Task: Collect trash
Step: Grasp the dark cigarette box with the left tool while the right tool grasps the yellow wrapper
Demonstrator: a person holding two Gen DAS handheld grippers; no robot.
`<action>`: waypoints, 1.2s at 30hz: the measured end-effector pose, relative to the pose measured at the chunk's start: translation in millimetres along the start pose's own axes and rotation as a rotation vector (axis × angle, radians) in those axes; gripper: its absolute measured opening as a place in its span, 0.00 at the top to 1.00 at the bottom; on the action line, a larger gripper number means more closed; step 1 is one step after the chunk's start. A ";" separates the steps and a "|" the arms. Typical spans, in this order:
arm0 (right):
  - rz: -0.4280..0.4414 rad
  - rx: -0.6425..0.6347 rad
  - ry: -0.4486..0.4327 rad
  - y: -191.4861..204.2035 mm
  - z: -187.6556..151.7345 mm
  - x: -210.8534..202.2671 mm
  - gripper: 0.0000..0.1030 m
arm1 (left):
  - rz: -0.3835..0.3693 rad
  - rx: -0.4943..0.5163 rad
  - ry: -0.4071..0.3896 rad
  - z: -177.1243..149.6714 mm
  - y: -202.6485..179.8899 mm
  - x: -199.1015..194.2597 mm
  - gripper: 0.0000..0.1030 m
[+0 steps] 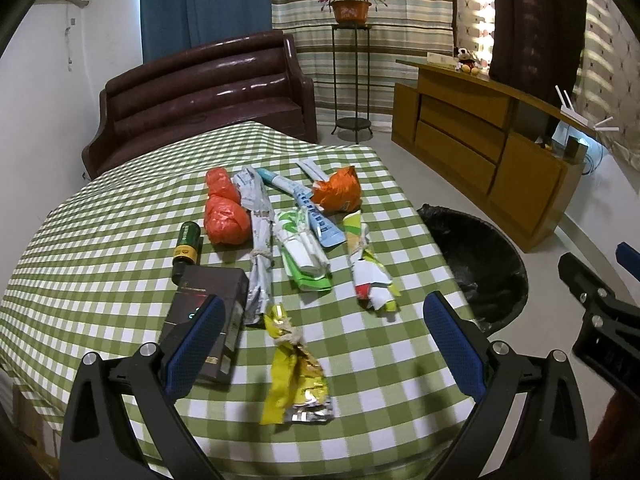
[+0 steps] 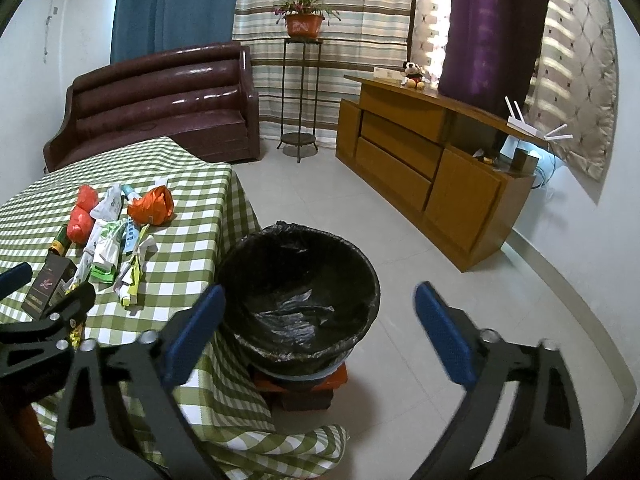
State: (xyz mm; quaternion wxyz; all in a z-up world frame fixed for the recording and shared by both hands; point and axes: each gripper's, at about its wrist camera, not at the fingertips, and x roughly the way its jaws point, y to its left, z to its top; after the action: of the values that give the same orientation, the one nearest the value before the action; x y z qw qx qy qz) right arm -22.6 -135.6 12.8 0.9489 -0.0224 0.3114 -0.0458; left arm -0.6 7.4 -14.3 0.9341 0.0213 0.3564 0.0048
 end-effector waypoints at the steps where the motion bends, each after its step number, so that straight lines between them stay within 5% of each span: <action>1: 0.004 0.000 0.009 1.7 -0.2 0.9 0.19 | 0.004 0.002 0.002 0.0 3.7 0.4 0.06; 21: 0.087 -0.058 0.054 55.6 3.7 8.6 0.26 | 0.056 -0.032 0.072 -10.8 86.2 4.0 0.06; 32: 0.117 -0.074 0.083 79.6 2.8 18.5 0.26 | 0.057 0.007 0.096 -16.6 92.4 23.3 0.07; 34: 0.120 -0.074 0.087 82.0 2.7 18.9 0.26 | 0.047 0.009 0.107 -17.6 93.3 27.4 0.10; 36: 0.122 -0.074 0.090 84.4 2.3 19.4 0.26 | 0.037 0.017 0.115 -18.8 93.4 29.9 0.31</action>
State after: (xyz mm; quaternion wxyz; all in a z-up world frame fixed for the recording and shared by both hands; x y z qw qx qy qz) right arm 0.4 -53.5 -2.7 0.9335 -0.0365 0.3561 0.0230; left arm 9.7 102.2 -44.2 0.9116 0.0357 0.4091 0.0202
